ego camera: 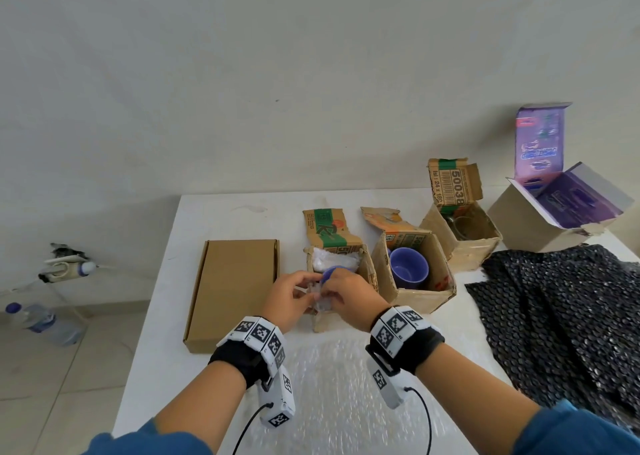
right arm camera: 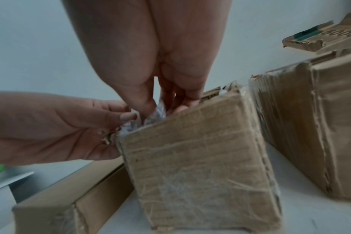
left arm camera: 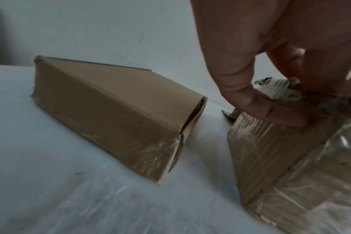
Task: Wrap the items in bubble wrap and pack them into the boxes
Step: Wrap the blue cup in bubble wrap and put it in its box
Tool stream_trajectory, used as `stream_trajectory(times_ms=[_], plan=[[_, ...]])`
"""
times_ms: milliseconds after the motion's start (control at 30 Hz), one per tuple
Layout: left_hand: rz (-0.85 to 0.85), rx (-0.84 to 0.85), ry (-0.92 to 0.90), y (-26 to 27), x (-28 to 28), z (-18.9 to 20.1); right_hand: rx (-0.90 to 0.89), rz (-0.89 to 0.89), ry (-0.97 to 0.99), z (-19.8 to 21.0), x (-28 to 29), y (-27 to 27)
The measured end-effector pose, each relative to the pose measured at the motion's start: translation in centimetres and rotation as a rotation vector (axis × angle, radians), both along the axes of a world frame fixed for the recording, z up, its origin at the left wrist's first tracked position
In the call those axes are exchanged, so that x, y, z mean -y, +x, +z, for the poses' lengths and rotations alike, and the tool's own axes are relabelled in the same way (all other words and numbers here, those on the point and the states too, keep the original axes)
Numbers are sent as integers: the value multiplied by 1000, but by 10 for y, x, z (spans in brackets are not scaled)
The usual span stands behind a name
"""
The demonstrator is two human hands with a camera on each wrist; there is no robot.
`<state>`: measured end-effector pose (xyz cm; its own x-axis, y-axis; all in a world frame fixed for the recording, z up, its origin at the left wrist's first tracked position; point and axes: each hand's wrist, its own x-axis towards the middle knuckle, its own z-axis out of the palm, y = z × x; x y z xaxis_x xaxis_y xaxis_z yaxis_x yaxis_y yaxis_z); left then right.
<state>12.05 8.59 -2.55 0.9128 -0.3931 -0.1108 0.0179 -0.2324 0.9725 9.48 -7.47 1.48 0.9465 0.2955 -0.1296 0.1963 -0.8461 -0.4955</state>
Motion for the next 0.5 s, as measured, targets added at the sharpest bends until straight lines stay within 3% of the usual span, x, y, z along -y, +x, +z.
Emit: stream_trajectory(times_ms=[67,167,300,500], plan=[[-9,-4,3,1,-1,0,-28,51,-1,-1,3,-6],[-55,29,56,2,-3,-2,-88,152,-170,-2,9,-11],[-38,-6,41,0,0,5,-66,220,-353,3,10,-11],[25,54,102,-1,4,1,3,256,-437,3,0,-2]])
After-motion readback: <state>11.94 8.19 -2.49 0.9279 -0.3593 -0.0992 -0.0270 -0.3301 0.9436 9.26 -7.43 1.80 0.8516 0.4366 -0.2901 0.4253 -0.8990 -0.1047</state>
